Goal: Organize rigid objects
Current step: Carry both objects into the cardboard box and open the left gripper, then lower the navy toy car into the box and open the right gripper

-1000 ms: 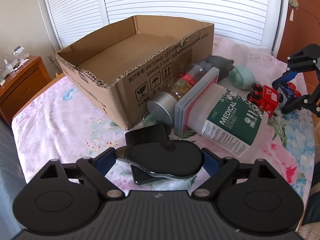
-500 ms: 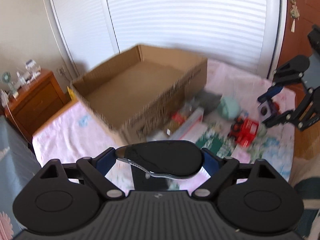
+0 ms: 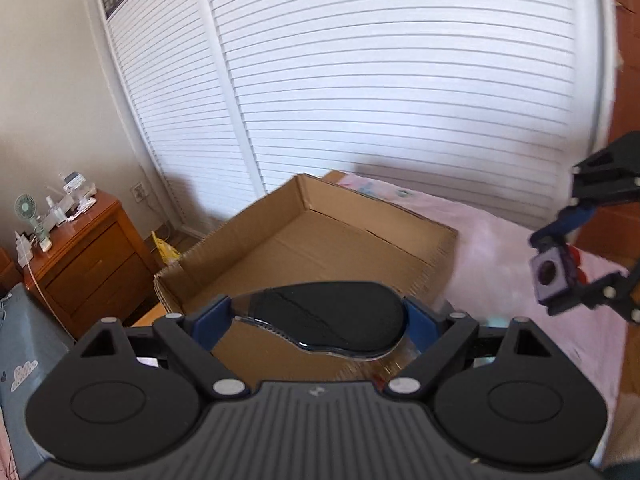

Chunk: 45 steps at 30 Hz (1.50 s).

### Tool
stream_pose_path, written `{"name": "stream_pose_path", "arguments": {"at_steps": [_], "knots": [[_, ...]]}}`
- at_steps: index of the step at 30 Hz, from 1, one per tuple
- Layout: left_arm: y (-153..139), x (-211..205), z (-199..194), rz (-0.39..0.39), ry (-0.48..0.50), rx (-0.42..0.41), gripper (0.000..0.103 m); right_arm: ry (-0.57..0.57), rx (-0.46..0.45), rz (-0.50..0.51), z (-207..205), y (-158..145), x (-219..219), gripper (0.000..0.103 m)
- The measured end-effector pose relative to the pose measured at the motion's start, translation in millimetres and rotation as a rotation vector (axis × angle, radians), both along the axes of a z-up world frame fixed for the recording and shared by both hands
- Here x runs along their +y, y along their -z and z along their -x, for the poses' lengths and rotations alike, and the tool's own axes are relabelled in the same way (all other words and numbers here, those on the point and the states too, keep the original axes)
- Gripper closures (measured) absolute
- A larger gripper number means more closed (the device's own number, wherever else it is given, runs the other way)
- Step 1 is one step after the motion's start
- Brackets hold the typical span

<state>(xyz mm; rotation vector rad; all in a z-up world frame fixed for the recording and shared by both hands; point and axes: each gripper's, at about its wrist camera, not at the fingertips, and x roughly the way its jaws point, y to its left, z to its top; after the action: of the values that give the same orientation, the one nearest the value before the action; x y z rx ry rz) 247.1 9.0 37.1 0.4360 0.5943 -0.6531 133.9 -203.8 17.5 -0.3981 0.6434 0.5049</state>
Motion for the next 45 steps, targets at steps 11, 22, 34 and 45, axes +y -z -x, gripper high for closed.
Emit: {"name": "stream_pose_path", "arguments": {"at_steps": [11, 22, 34, 45], "knots": [[44.9, -10.9, -61.4, -0.017, -0.143, 0.122, 0.014, -0.001, -0.002, -0.001, -48.9, -18.7, 10.6, 0.047], [35.6, 11.5, -56.9, 0.036, -0.328, 0.094, 0.004, 0.077, 0.044, -0.005, -102.2, -18.9, 25.8, 0.047], [21.8, 29.7, 20.8, 0.085, -0.427, 0.034, 0.003, 0.214, 0.141, -0.006, -191.9, 6.2, 39.1, 0.047], [23.3, 42.8, 56.6, 0.102, -0.499, -0.001, 0.001, 0.298, 0.120, 0.009, -242.2, 19.0, 53.5, 0.003]]}}
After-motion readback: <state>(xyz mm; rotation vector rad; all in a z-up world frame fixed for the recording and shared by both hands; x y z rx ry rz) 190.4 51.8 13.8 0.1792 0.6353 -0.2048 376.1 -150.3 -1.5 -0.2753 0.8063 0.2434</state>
